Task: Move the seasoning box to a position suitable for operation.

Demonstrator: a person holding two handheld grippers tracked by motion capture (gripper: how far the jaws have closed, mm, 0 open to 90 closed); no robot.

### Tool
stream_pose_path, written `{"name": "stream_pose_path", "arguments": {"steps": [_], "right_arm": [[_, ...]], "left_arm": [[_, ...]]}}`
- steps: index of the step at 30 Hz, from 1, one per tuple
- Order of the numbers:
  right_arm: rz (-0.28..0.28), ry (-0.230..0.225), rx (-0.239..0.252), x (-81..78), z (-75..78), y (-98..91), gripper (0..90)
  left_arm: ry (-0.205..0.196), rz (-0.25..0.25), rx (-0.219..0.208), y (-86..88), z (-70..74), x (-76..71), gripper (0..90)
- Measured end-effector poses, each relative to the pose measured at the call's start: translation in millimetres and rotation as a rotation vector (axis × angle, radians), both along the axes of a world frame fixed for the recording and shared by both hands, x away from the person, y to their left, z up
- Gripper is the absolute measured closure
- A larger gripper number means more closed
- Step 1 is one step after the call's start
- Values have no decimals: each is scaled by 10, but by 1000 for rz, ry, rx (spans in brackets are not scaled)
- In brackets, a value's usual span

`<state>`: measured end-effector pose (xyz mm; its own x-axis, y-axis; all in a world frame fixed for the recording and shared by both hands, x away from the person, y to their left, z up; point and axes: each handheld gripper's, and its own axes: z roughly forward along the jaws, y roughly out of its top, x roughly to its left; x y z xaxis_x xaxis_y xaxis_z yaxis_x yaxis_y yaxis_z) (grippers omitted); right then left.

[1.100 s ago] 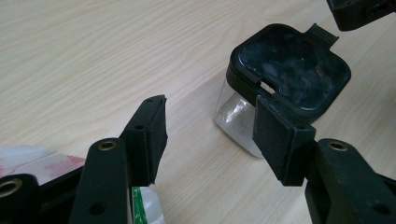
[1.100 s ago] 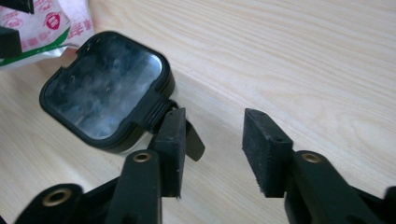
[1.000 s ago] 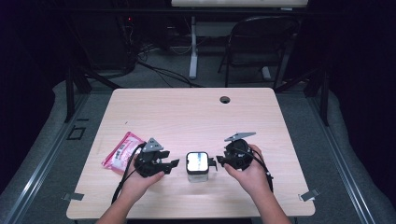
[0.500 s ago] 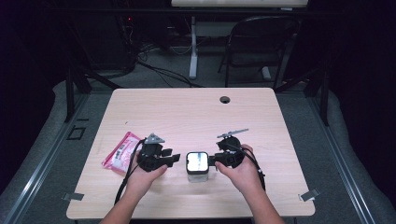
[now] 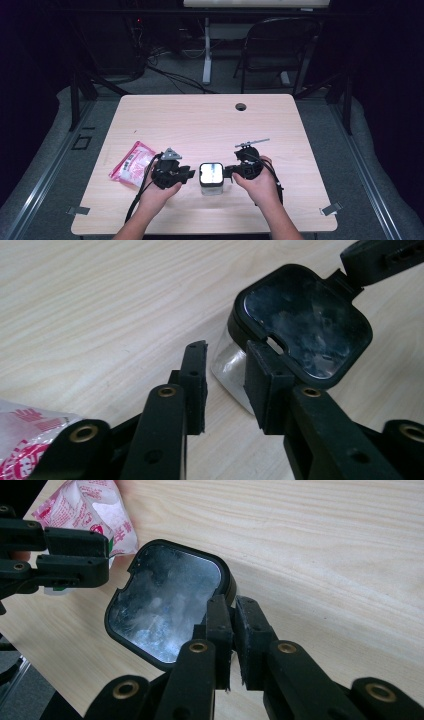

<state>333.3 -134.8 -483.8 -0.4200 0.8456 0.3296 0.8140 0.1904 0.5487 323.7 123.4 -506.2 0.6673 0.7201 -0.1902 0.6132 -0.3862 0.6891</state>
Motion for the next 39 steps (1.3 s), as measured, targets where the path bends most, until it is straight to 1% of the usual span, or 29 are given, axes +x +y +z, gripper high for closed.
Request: {"name": "stream_pose_path", "arguments": {"steps": [1,2,3,6,10,11,12,13,14,16,18,19,22,24,27,31,32,34,35,39], "right_arm": [[0,-2,0,-2,-2,-1,856],[0,-2,0,-2,-2,-1,856],[0,-2,2,-4,-3,-3,856],[-2,-4,2,-7,-4,-3,856],[0,-8,2,-14,-7,-5,856],[0,-9,1,-14,-7,-4,856],[0,-9,1,-15,-6,-4,856],[-2,-9,2,-16,-7,-3,856],[-3,-9,2,-17,-7,-3,856],[-5,-10,2,-18,-8,-2,855],[-8,-11,4,-21,-10,-1,854],[-8,-11,4,-23,-10,-2,855],[-9,-14,3,-26,-10,1,854],[-10,-17,-1,-29,-10,5,853],[-8,-12,-2,-28,-9,-3,854],[-12,-9,1,-26,-11,-10,852],[-14,-9,4,-26,-12,-9,851],[-14,-8,4,-23,-14,-15,841],[-12,-7,3,-19,-15,-23,831],[-13,-8,0,-14,-23,-44,797]], "left_arm": [[2,-13,-4,-10,-13,-13,742],[2,-13,-4,-10,-13,-13,758],[6,-30,5,-30,-32,-28,771],[21,-51,12,-61,-73,-58,814],[53,-64,-3,-73,-128,-67,861],[59,-69,-10,-72,-133,-67,870],[74,-75,-24,-73,-135,-69,879],[74,-75,-24,-73,-135,-69,886],[78,-88,-36,-79,-137,-69,889],[79,-94,-37,-81,-137,-68,898],[82,-95,-38,-80,-138,-65,898],[89,-94,-47,-75,-139,-57,898],[96,-96,-55,-65,-132,-51,899],[99,-92,-76,-55,-115,-52,899],[100,-92,-84,-49,-101,-51,898],[109,-92,-116,-35,-61,-46,897],[109,-94,-125,-36,-32,-44,895],[104,-94,-123,-44,-20,-43,885],[96,-97,-112,-61,4,-43,882],[93,-102,-106,-90,41,-42,855]]}}
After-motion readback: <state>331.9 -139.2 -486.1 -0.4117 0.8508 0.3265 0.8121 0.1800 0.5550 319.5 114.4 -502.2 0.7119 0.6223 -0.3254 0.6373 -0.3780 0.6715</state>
